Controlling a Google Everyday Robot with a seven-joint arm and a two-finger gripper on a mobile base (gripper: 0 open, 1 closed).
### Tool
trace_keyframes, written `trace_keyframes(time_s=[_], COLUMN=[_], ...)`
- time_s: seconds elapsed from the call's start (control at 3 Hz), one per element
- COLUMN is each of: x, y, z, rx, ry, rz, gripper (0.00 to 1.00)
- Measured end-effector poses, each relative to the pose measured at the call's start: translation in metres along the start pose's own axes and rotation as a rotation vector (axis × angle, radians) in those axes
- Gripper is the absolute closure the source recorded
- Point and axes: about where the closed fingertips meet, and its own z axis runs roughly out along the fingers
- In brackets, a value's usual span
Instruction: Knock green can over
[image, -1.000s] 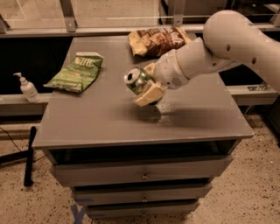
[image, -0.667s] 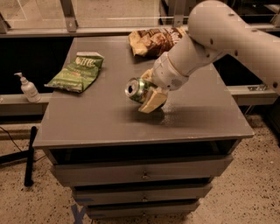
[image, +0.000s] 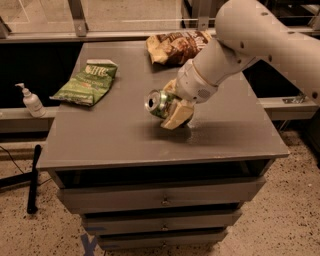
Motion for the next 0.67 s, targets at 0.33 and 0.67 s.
trace_keyframes(time_s=[0.33,0.67], x=[0.0064,0.0039], y=[0.009,0.0082], z=[0.006,0.0024], rx=[-0.037,-0.037], ry=[0.081,0.081], rz=[-0.053,-0.053], gripper=[0.82,1.0])
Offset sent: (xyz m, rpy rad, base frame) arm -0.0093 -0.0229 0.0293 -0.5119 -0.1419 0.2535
